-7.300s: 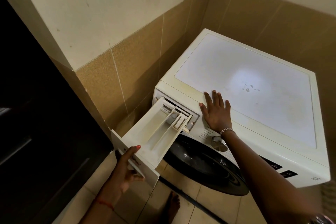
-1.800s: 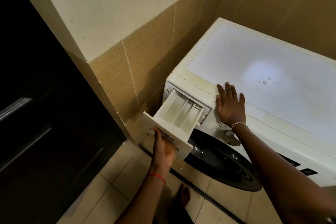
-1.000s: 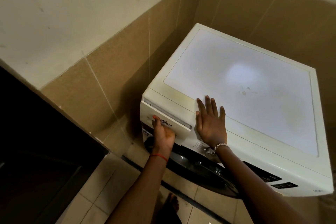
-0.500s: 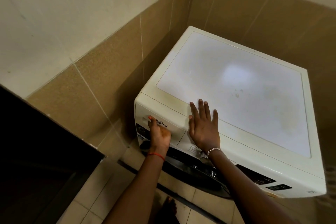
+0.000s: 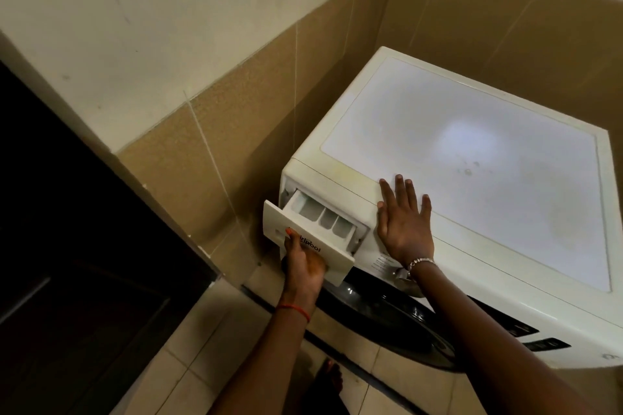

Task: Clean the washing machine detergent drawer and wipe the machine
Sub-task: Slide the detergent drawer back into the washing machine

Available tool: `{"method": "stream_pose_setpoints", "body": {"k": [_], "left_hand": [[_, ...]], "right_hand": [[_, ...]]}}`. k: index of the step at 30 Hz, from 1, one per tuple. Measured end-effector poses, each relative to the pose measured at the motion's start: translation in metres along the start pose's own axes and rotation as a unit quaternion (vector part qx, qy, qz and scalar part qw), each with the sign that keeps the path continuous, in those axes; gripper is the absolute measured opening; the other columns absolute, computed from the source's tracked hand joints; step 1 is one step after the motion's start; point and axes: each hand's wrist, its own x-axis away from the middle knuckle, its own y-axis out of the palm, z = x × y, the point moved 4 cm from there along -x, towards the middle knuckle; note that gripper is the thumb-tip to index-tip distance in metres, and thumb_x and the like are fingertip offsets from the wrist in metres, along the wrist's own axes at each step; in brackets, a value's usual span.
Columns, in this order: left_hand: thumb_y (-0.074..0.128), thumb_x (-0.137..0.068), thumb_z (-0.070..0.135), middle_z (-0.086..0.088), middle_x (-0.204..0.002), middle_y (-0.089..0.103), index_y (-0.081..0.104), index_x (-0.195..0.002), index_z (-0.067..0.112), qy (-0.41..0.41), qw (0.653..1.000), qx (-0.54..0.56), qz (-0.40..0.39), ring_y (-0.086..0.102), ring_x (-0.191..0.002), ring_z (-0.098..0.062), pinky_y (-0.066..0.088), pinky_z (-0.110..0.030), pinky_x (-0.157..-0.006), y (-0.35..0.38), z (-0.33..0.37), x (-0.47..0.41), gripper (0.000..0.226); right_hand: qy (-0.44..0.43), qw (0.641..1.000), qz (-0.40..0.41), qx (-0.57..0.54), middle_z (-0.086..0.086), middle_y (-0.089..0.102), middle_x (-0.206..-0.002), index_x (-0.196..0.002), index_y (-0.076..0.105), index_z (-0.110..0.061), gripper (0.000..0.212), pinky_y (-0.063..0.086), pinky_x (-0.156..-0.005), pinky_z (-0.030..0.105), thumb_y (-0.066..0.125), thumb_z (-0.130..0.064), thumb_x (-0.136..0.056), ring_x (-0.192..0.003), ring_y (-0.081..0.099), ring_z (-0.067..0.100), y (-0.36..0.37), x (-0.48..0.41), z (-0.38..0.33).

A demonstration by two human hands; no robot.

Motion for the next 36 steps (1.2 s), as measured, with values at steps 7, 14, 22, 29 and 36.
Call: {"method": "stream_pose_setpoints", "body": {"k": [7,14,22,29,36], "left_hand": [[0.035,-0.097,0.041,-0.007,-0.114,0.059,0.031,-0.144,0.022,-0.007,1.000,-0.011,0.007,0.058,-0.098,-0.022,0.056,-0.035,-0.064,-0.035,0.011,0.032,0.051],[0.033,-0.097,0.044,-0.007,-0.120,0.058,0.035,-0.142,0.023,-0.011,0.999,-0.035,-0.002,0.058,-0.098,-0.020,0.052,-0.035,-0.070,-0.048,0.018,0.053,0.050],[0.035,-0.097,0.042,-0.007,-0.111,0.060,0.036,-0.141,0.022,-0.006,0.999,-0.045,0.000,0.058,-0.098,-0.022,0.049,-0.037,-0.074,-0.056,0.022,0.063,0.048],[0.036,-0.096,0.041,-0.008,-0.113,0.059,0.034,-0.142,0.024,0.000,1.000,-0.017,0.004,0.057,-0.099,-0.024,0.047,-0.042,-0.082,-0.056,0.016,0.057,0.049],[0.042,-0.094,0.038,-0.010,-0.115,0.060,0.036,-0.141,0.024,-0.007,1.000,0.012,0.012,0.058,-0.101,-0.027,0.046,-0.048,-0.085,-0.050,0.012,0.052,0.050]], "right_hand": [[0.002,1.000,-0.001,0.001,0.006,0.006,-0.158,-0.149,0.014,-0.023,0.075,0.004,-0.115,0.049,-0.009,-0.046,-0.082,-0.146,0.003,0.022,0.000,0.000,-0.002],[0.003,1.000,-0.002,-0.004,0.008,0.009,-0.158,-0.149,0.016,-0.022,0.065,0.005,-0.116,0.050,0.004,-0.041,-0.088,-0.146,0.005,0.023,-0.001,0.001,-0.002],[0.002,1.000,0.002,-0.005,0.009,0.011,-0.157,-0.149,0.018,-0.021,0.066,0.006,-0.115,0.050,0.004,-0.041,-0.087,-0.146,0.007,0.024,-0.001,0.001,-0.003],[0.003,1.000,0.000,0.006,0.008,0.011,-0.157,-0.149,0.017,-0.021,0.065,0.008,-0.115,0.050,0.004,-0.041,-0.088,-0.146,0.007,0.024,0.000,0.000,-0.002],[0.001,1.000,0.003,0.005,0.007,0.010,-0.158,-0.149,0.015,-0.023,0.076,0.007,-0.115,0.049,-0.008,-0.046,-0.081,-0.146,0.006,0.023,0.000,0.000,-0.002]]}}
